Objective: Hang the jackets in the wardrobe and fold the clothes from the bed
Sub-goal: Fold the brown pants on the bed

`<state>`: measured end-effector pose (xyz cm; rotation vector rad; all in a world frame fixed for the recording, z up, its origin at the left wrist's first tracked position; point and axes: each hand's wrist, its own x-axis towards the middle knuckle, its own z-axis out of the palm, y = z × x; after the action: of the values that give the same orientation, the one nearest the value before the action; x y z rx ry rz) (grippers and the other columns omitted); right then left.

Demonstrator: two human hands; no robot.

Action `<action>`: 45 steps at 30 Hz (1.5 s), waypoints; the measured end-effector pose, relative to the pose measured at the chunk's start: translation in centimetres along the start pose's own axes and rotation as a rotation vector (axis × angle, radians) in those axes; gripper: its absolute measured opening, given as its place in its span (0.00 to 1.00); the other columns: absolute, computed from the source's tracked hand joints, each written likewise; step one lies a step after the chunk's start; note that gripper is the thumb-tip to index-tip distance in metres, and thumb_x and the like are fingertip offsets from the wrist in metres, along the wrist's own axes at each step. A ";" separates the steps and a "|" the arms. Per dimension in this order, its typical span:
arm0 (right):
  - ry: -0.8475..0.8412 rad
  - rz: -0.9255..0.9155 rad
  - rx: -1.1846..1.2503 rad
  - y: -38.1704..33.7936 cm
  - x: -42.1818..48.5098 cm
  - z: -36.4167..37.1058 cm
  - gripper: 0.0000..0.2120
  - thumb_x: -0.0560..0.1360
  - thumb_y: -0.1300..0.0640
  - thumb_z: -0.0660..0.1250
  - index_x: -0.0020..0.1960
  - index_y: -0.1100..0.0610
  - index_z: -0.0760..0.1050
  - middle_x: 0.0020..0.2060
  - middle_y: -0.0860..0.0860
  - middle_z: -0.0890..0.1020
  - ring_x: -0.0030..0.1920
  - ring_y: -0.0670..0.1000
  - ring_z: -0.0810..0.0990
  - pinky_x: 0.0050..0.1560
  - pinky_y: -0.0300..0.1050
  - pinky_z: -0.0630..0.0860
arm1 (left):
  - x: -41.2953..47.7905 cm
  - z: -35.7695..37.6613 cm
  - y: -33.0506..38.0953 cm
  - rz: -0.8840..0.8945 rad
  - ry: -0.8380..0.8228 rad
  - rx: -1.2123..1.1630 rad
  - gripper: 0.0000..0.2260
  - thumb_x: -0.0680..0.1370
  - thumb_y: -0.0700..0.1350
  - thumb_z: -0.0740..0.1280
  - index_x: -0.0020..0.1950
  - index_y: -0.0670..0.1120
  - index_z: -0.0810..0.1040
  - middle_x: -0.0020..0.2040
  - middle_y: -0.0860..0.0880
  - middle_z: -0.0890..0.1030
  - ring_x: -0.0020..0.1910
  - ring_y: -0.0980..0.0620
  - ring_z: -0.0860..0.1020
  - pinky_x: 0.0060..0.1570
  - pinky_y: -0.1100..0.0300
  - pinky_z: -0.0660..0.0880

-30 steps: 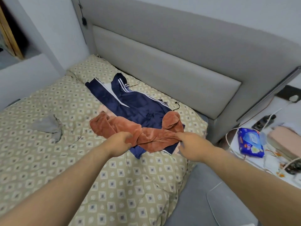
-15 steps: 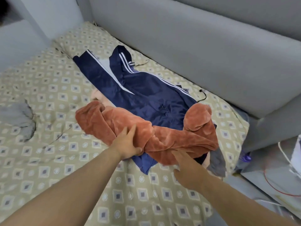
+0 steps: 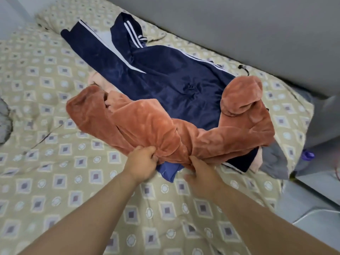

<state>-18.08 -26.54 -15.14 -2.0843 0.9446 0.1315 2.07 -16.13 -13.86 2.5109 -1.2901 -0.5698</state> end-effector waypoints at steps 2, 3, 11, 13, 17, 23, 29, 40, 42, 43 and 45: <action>0.075 0.005 0.024 -0.4 -0.5 0.3 0.13 0.78 0.54 0.67 0.60 0.58 0.75 0.50 0.53 0.80 0.51 0.56 0.78 0.53 0.49 0.73 | -1.2 0.2 -0.3 -0.068 -0.047 -0.217 0.13 0.80 0.49 0.59 0.37 0.46 0.69 0.37 0.45 0.79 0.40 0.43 0.76 0.45 0.50 0.73; 0.084 0.006 0.045 -0.7 -1.0 0.3 0.10 0.78 0.54 0.67 0.56 0.58 0.76 0.43 0.51 0.78 0.46 0.55 0.77 0.48 0.47 0.71 | -1.9 0.2 -0.3 -0.121 -0.076 -0.356 0.14 0.81 0.47 0.61 0.35 0.46 0.69 0.32 0.47 0.76 0.35 0.46 0.74 0.41 0.52 0.73; 0.105 0.091 0.135 0.2 -7.6 4.2 0.10 0.74 0.50 0.70 0.42 0.57 0.77 0.33 0.50 0.78 0.38 0.54 0.76 0.43 0.49 0.72 | -9.2 1.0 -1.4 -0.230 -0.197 -0.706 0.17 0.67 0.52 0.68 0.24 0.50 0.63 0.25 0.49 0.64 0.27 0.52 0.63 0.32 0.56 0.59; 0.121 0.061 0.080 0.1 -8.2 5.0 0.13 0.73 0.48 0.72 0.39 0.56 0.74 0.31 0.47 0.75 0.36 0.52 0.74 0.41 0.48 0.71 | -11.0 1.8 -1.9 -0.211 -0.164 -0.697 0.19 0.65 0.59 0.68 0.25 0.49 0.65 0.25 0.48 0.66 0.26 0.52 0.65 0.33 0.55 0.62; 0.201 0.023 -0.001 0.1 -8.6 6.1 0.16 0.73 0.47 0.69 0.35 0.53 0.67 0.29 0.49 0.73 0.38 0.56 0.76 0.42 0.50 0.72 | -13.4 3.8 -2.5 -0.077 -0.055 -0.415 0.24 0.72 0.59 0.72 0.27 0.48 0.64 0.23 0.56 0.67 0.24 0.59 0.66 0.30 0.61 0.64; 0.149 0.030 -0.278 -0.1 -9.6 7.5 0.14 0.81 0.46 0.56 0.51 0.53 0.76 0.54 0.56 0.83 0.56 0.60 0.79 0.54 0.49 0.72 | -15.5 5.9 -3.9 0.382 0.171 -0.085 0.12 0.75 0.56 0.63 0.44 0.50 0.81 0.41 0.49 0.84 0.43 0.50 0.77 0.48 0.60 0.71; 0.254 0.114 -0.404 -1.8 -12.6 9.8 0.16 0.82 0.46 0.55 0.60 0.52 0.76 0.62 0.57 0.79 0.63 0.60 0.74 0.61 0.51 0.68 | -15.0 5.8 -4.9 0.339 0.131 -0.295 0.17 0.71 0.62 0.60 0.40 0.51 0.80 0.41 0.47 0.84 0.44 0.46 0.79 0.47 0.54 0.73; 0.149 0.239 -0.321 -10.2 -26.4 23.7 0.14 0.81 0.46 0.57 0.55 0.54 0.77 0.57 0.58 0.81 0.58 0.61 0.77 0.49 0.49 0.67 | -28.7 0.9 -15.0 0.528 -0.146 0.093 0.27 0.70 0.70 0.53 0.34 0.46 0.73 0.32 0.51 0.79 0.35 0.53 0.77 0.41 0.55 0.71; 0.135 0.261 -0.178 -11.0 -28.6 26.0 0.12 0.80 0.44 0.58 0.49 0.51 0.74 0.53 0.55 0.82 0.56 0.58 0.78 0.48 0.48 0.67 | -31.6 0.9 -17.9 0.598 -0.140 0.147 0.28 0.72 0.70 0.53 0.35 0.47 0.73 0.33 0.50 0.78 0.37 0.52 0.77 0.41 0.54 0.69; 0.144 0.269 -0.090 -11.2 -29.4 26.8 0.11 0.80 0.44 0.60 0.44 0.50 0.71 0.47 0.51 0.81 0.52 0.55 0.78 0.48 0.47 0.68 | -32.9 0.8 -19.4 0.597 -0.160 0.150 0.28 0.72 0.70 0.53 0.37 0.47 0.75 0.34 0.50 0.78 0.39 0.52 0.77 0.42 0.55 0.70; 0.192 0.283 0.099 -11.5 -30.6 27.4 0.14 0.79 0.46 0.64 0.38 0.50 0.68 0.36 0.46 0.77 0.41 0.47 0.75 0.43 0.42 0.69 | -35.3 0.5 -21.3 0.584 -0.216 0.134 0.28 0.70 0.71 0.53 0.42 0.50 0.79 0.38 0.52 0.80 0.45 0.53 0.78 0.44 0.60 0.70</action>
<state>-26.16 15.31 -13.60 -1.8878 1.3335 0.0300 -1.59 24.94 -14.93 2.0427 -2.0887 -0.6334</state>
